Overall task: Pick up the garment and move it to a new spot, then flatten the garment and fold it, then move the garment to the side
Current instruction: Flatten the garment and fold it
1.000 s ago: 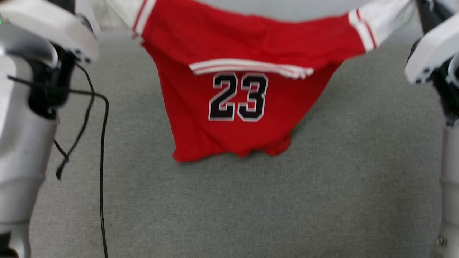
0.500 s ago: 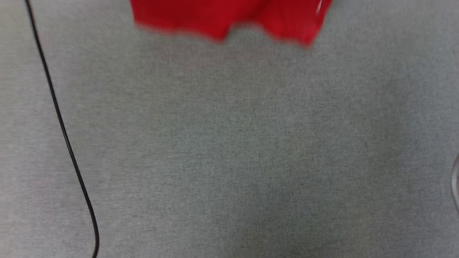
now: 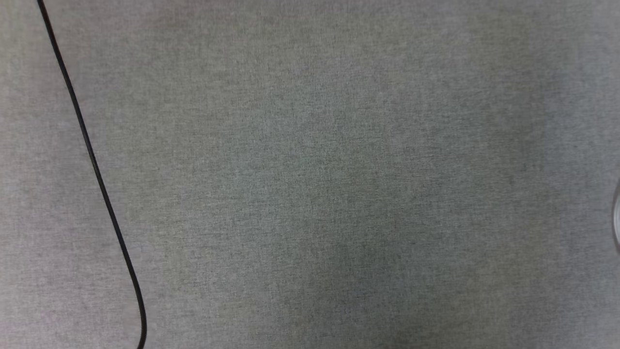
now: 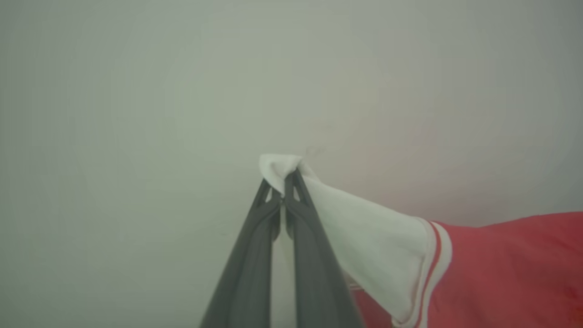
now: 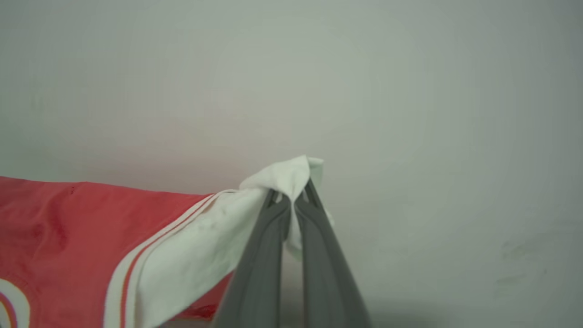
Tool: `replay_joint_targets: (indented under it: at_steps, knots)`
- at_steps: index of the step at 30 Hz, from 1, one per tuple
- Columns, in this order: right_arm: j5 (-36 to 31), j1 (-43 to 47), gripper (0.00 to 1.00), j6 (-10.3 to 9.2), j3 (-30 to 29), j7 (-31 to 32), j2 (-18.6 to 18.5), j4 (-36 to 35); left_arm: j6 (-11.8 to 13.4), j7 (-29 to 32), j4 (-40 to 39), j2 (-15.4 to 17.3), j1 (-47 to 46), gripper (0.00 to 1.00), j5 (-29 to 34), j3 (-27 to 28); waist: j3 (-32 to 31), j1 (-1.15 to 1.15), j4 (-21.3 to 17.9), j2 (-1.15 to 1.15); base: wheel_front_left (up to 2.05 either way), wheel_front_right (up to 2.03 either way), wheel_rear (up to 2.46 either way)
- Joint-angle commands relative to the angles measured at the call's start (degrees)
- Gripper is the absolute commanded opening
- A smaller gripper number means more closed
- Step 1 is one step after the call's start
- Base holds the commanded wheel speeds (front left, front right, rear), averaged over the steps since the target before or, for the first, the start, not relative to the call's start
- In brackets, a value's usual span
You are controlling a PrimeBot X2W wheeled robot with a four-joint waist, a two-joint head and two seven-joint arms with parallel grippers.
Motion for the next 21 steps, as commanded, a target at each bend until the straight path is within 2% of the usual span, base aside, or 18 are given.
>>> replay_joint_targets:
  at_steps: [1,7,13,16,21]
  knots:
    - [-0.23,-0.61,0.00,-0.04,0.32,-0.98,0.28,2.37,-0.63,-0.85,1.60,-0.43,1.13,0.00,-0.67,0.05,1.01,-0.01,0.23,0.00,0.00,0.00,0.00]
    - [0.50,3.11,0.00,-0.04,0.31,-4.14,0.43,9.58,-2.11,-3.43,6.47,-1.80,4.62,0.00,-2.08,-0.91,1.32,-0.01,0.95,0.00,0.00,0.00,0.00]
    - [2.46,11.49,0.00,-0.04,-0.30,-8.57,-0.57,14.20,-2.99,-5.81,9.72,-4.95,12.62,0.00,-4.96,-1.81,-1.65,-0.01,2.96,0.00,0.00,0.00,0.00]
    - [3.72,17.43,0.00,-0.04,-0.24,-10.69,-1.00,16.10,-3.06,-6.87,10.55,-6.22,19.09,0.00,-5.87,-2.49,-4.20,-0.01,3.39,0.00,0.00,0.00,0.00]
    - [6.35,26.51,0.00,-0.04,1.27,-14.52,-1.84,17.73,-3.15,-7.78,7.82,-6.50,29.67,0.00,-6.62,-2.80,-9.08,-0.01,3.82,0.00,0.00,0.00,0.00]
